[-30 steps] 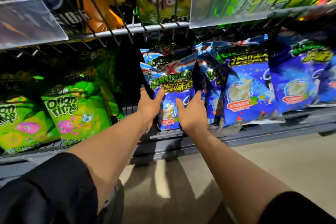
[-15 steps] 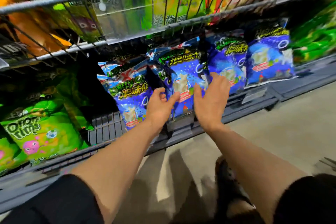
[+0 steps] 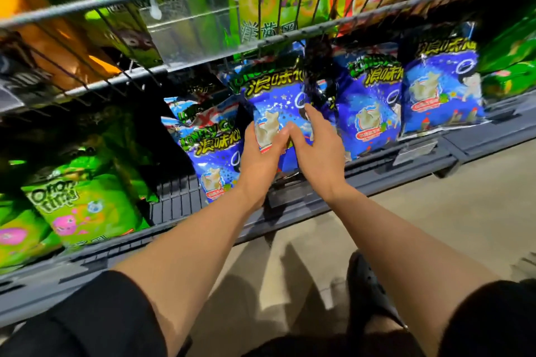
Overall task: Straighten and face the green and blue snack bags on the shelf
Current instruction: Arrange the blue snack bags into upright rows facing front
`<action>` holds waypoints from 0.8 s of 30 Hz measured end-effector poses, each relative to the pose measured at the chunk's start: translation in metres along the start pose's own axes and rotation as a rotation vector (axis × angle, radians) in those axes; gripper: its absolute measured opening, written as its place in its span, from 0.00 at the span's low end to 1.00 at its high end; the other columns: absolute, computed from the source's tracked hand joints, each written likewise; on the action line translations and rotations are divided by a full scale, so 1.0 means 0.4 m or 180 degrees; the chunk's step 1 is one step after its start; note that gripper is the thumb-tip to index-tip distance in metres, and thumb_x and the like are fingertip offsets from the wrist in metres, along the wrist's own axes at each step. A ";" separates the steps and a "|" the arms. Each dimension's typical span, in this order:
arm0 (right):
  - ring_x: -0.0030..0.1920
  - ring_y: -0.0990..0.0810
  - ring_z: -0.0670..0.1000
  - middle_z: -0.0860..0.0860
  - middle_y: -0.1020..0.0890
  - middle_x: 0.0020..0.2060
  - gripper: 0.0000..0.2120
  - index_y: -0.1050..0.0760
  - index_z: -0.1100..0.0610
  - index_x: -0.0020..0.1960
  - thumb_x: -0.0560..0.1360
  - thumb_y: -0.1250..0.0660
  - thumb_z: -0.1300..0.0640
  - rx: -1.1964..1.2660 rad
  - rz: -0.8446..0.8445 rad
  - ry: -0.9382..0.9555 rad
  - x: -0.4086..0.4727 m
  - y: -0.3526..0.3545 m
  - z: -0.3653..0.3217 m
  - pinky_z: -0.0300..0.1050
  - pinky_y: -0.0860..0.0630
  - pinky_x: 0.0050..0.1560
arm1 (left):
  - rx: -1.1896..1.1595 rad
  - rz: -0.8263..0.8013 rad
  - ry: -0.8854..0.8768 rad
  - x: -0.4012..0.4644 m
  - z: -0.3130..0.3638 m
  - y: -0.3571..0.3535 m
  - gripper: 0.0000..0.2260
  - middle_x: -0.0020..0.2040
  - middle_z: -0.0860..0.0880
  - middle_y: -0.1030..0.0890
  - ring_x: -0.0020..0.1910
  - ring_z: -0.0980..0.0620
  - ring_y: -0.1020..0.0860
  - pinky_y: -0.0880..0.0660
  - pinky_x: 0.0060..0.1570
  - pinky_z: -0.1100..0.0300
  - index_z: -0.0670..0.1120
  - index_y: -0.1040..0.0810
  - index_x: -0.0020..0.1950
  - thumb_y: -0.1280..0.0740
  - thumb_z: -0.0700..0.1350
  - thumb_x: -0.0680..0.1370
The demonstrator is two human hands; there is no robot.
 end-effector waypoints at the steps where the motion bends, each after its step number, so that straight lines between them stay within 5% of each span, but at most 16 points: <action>1: 0.65 0.28 0.55 0.54 0.25 0.65 0.25 0.35 0.52 0.72 0.77 0.38 0.47 0.0018 -0.0037 0.0085 -0.012 -0.014 -0.026 0.54 0.32 0.66 | 0.0001 0.0099 -0.0038 -0.011 0.010 0.029 0.20 0.59 0.49 0.19 0.58 0.52 0.20 0.25 0.62 0.51 0.45 0.31 0.67 0.32 0.49 0.78; 3: 0.66 0.28 0.55 0.54 0.25 0.66 0.25 0.35 0.52 0.72 0.78 0.37 0.48 0.0075 -0.0133 0.0238 -0.041 -0.047 -0.082 0.52 0.32 0.66 | 0.0052 0.0311 -0.0082 -0.033 0.030 0.093 0.25 0.58 0.49 0.18 0.57 0.51 0.20 0.26 0.63 0.47 0.46 0.30 0.66 0.30 0.55 0.74; 7: 0.66 0.28 0.56 0.54 0.26 0.66 0.25 0.36 0.53 0.73 0.78 0.38 0.48 0.0104 -0.0404 0.0447 -0.113 -0.138 -0.181 0.54 0.32 0.65 | -0.0022 0.0738 -0.0249 -0.074 0.057 0.241 0.22 0.59 0.43 0.19 0.57 0.46 0.20 0.26 0.62 0.43 0.42 0.29 0.64 0.30 0.49 0.74; 10: 0.66 0.28 0.56 0.55 0.26 0.67 0.26 0.36 0.54 0.73 0.78 0.37 0.48 0.0216 -0.0682 0.0603 -0.173 -0.221 -0.249 0.53 0.31 0.65 | 0.0247 0.1113 -0.0325 -0.098 0.054 0.379 0.24 0.58 0.45 0.19 0.57 0.47 0.20 0.26 0.62 0.42 0.46 0.28 0.62 0.30 0.54 0.70; 15: 0.70 0.33 0.51 0.52 0.30 0.70 0.29 0.39 0.55 0.75 0.78 0.37 0.47 0.0416 -0.1264 0.0867 -0.256 -0.376 -0.349 0.44 0.36 0.66 | 0.0359 0.1551 -0.0342 -0.131 0.041 0.591 0.22 0.55 0.49 0.19 0.51 0.58 0.20 0.24 0.56 0.58 0.39 0.31 0.67 0.31 0.44 0.76; 21: 0.74 0.38 0.51 0.52 0.36 0.74 0.33 0.46 0.52 0.77 0.77 0.37 0.47 0.0473 -0.1688 0.0895 -0.266 -0.534 -0.380 0.48 0.38 0.71 | 0.0679 0.1646 -0.0292 -0.078 0.011 0.744 0.20 0.53 0.48 0.20 0.49 0.52 0.21 0.24 0.60 0.45 0.41 0.31 0.66 0.31 0.39 0.76; 24: 0.75 0.40 0.52 0.52 0.38 0.75 0.32 0.47 0.49 0.77 0.77 0.37 0.47 0.0362 -0.1693 0.0783 -0.235 -0.589 -0.368 0.52 0.38 0.72 | 0.0552 0.1506 -0.0200 -0.026 -0.023 0.769 0.22 0.54 0.46 0.19 0.51 0.48 0.20 0.25 0.60 0.43 0.50 0.32 0.64 0.29 0.43 0.73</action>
Point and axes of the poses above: each hand's wrist, its own x-axis towards the middle knuckle, its own y-axis out of the back of the hand, z = x × y, the point moved 7 cm from there along x, towards the middle knuckle
